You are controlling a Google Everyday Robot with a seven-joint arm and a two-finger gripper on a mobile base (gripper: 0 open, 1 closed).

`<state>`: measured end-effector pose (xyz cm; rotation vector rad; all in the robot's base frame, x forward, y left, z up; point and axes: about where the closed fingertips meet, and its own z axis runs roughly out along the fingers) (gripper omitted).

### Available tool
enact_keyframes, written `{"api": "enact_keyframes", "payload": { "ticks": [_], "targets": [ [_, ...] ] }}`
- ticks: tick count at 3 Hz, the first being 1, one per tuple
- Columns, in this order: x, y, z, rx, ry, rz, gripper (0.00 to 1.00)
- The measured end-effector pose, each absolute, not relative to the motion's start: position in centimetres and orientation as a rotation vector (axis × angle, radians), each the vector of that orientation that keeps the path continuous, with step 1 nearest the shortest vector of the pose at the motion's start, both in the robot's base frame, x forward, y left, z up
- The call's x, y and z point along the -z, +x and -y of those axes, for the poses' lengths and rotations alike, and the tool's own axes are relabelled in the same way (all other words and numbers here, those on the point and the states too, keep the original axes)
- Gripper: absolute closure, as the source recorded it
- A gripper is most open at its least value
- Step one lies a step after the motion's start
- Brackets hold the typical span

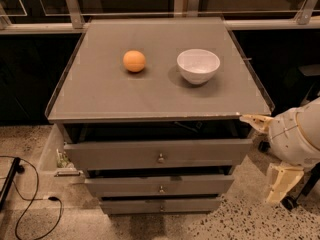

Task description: Open top drawer

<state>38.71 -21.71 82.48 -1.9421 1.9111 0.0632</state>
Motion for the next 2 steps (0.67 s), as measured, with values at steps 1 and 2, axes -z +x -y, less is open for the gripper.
{"api": "enact_keyframes", "payload": {
  "ticks": [1,2],
  "targets": [
    [-79.8,39.1,21.2,-0.1,-1.952,-1.898,0.0],
    [-74.5,40.3,19.9,-0.101,-1.996,-1.888,0.0]
  ]
}}
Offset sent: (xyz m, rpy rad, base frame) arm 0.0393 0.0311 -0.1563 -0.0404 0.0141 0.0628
